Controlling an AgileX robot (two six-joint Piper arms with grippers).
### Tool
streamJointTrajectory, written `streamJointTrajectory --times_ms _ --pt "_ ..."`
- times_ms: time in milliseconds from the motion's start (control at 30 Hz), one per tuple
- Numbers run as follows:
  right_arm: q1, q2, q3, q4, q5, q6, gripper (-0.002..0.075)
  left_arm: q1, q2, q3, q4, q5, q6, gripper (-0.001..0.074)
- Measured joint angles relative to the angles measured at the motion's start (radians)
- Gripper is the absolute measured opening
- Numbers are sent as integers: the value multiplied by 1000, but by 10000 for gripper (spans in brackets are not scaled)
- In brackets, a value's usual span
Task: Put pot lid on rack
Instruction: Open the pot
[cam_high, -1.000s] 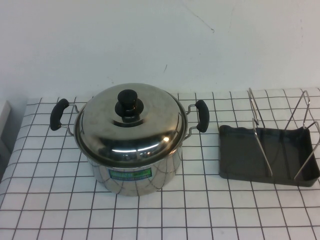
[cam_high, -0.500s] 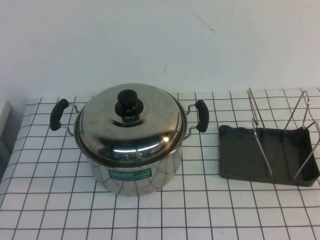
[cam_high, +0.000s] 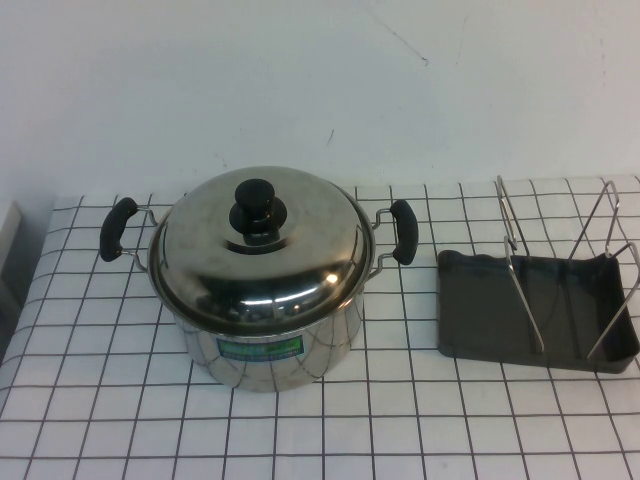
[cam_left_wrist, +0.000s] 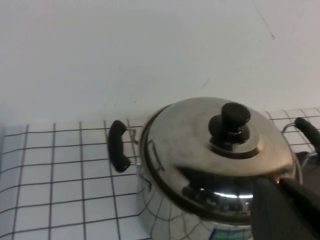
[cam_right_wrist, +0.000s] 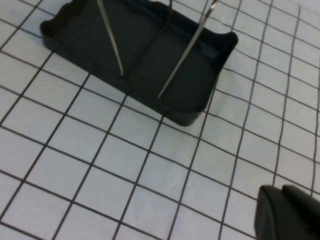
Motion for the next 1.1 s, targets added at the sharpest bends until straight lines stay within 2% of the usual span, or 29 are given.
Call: streamJointTrajectory --times_ms 133,267,433,600,700,833,933,1000,1033,1100 --pt "0 22 0 64 1 -82 -3 0 162 -99 -164 6 142 -3" --pt "0 24 13 125 -6 -122 -3 -4 345 -217 -330 90 328 -3" --pt "0 24 20 154 -15 -141 -3 -54 545 -399 -382 192 401 -3" --pt "0 24 20 160 -17 -151 -3 -156 713 -532 -299 164 387 -3" --pt "0 24 20 160 -18 -152 -3 -228 789 -598 -183 183 291 -3" --pt "0 24 22 160 -18 -155 -3 -320 871 -677 64 235 114 6" --pt "0 24 28 160 -25 -157 -3 -366 922 -731 216 266 31 88" --pt "0 24 35 160 -32 -157 -3 -384 949 -762 272 276 5 198" --pt "0 24 35 162 -34 -157 -3 -391 967 -781 291 280 -6 294" --pt "0 24 37 162 -41 -157 -3 -393 992 -810 307 283 -31 430"
